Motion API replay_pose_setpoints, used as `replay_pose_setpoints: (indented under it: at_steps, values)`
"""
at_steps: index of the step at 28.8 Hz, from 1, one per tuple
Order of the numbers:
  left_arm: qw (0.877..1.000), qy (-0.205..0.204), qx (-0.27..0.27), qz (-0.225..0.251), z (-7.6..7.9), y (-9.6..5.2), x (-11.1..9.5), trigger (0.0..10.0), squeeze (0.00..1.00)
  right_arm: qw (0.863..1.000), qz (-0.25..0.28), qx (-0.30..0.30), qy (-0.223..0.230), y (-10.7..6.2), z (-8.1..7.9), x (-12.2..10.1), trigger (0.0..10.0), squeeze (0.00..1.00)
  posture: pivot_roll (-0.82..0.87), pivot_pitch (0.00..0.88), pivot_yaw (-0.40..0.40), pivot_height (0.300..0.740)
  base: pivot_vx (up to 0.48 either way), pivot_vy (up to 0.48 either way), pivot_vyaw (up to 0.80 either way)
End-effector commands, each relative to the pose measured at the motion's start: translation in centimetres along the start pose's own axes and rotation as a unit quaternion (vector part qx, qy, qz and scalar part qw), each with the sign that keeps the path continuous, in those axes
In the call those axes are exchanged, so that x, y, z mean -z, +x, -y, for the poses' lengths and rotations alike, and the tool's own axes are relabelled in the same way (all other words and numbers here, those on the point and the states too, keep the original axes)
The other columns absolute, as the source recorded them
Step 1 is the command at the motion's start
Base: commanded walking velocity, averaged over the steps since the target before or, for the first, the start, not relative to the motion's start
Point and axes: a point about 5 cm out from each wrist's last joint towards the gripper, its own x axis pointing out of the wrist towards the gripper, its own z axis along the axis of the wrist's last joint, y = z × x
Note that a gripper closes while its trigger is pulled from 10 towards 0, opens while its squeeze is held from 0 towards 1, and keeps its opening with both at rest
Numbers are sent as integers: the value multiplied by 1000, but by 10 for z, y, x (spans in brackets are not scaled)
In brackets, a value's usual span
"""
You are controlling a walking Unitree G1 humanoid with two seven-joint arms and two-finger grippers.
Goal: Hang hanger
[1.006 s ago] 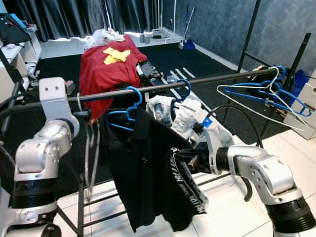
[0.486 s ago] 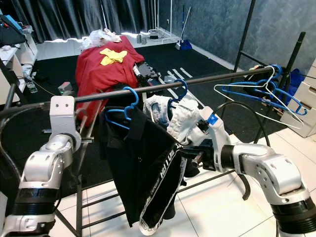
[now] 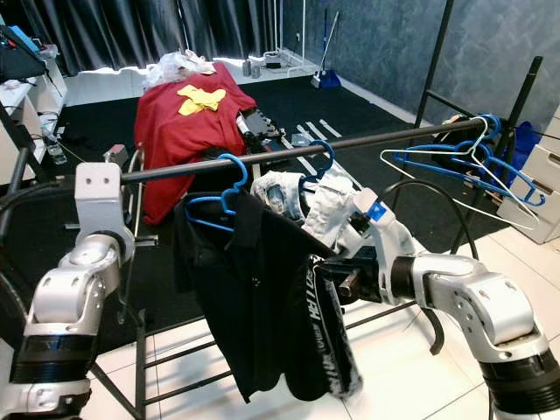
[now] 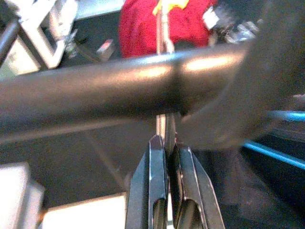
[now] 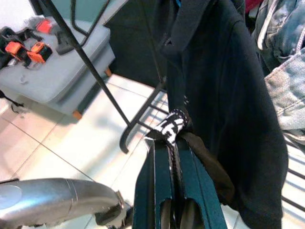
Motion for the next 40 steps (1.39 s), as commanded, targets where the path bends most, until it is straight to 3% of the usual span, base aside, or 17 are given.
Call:
replay_pose_setpoints:
  at_steps: [1, 5, 6, 7, 8, 10, 15, 25, 26, 27, 28, 29, 30, 31, 34, 36, 40]
  values:
    - [997, -14, 13, 70, -18, -12, -22, 10000, 0, 1000, 5, -8, -5, 1, -2, -2, 0, 0, -210, 0, -9, 740, 0, 0, 0]
    - [996, -18, 26, 81, -28, -22, -19, 10000, 0, 1000, 3, -11, -4, 2, -2, -1, 0, 0, -203, 0, -8, 740, 0, 0, 0]
    - [995, -9, 57, 85, -32, -33, -10, 10000, 0, 1000, 1, -13, -4, 2, -2, -1, 0, 0, -198, 0, -11, 740, 0, 0, 0]
    - [995, -9, 57, 85, -32, -33, -10, 10000, 0, 1000, 1, -13, -4, 2, -2, -1, 0, 0, -198, 0, -11, 740, 0, 0, 0]
    - [993, 15, 79, 84, -32, -43, 1, 10000, 0, 1000, 0, -14, -3, 2, -1, 0, 0, 0, -194, 0, -13, 740, 0, 0, 0]
    - [987, 69, 135, 53, -24, -67, 30, 10000, 0, 1000, -3, -13, -2, 3, 1, 1, 0, 0, -184, 0, -17, 740, -302, 0, 0]
    - [978, 80, 190, 27, -9, -90, 50, 10000, 0, 1000, -6, -13, -2, 4, 3, 2, 0, 0, -176, 0, -24, 740, -330, 0, 0]
    - [971, 67, 228, 23, 4, -101, 56, 10000, 0, 1000, -1, -3, 2, 7, 7, 1, 0, 0, -170, 0, -30, 740, -338, 0, 0]
    - [972, 53, 227, 20, 9, -100, 60, 10000, 0, 999, 22, 31, 11, 10, 19, 4, 0, 0, -168, 0, -34, 740, -326, 0, 0]
    - [972, 53, 227, 20, 9, -100, 60, 10000, 0, 999, 22, 31, 11, 10, 19, 4, 0, 0, -168, 0, -34, 740, -326, 0, 0]
    - [974, 39, 222, 20, 14, -99, 63, 10000, 0, 996, 44, 72, 22, 12, 30, 8, 4235, 0, -167, 0, -37, 740, -311, 0, 0]
    - [974, 39, 222, 20, 14, -99, 63, 10000, 0, 996, 44, 72, 22, 12, 30, 8, 4235, 0, -167, 0, -37, 740, -311, 0, 0]
    - [977, 23, 212, 18, 19, -97, 67, 10000, 0, 988, 53, 139, 41, 13, 49, 23, 10000, 0, -165, 0, -40, 740, -307, 0, 0]
    - [977, 23, 212, 18, 19, -97, 67, 10000, 0, 988, 53, 139, 41, 13, 49, 23, 10000, 0, -165, 0, -40, 740, -307, 0, 0]
    - [984, 0, 179, 4, 22, -90, 79, 10000, 0, 958, 43, 262, 107, 7, 77, 76, 10000, 0, -151, 0, -46, 740, -296, 0, 0]
    - [984, 0, 179, 4, 22, -90, 79, 10000, 0, 958, 43, 262, 107, 7, 77, 76, 10000, 0, -151, 0, -46, 740, -296, 0, 0]
    - [988, -13, 153, -14, 16, -84, 91, 10000, 0, 946, 39, 288, 141, 5, 79, 102, 10000, 0, -149, 0, -44, 740, -289, 0, 0]
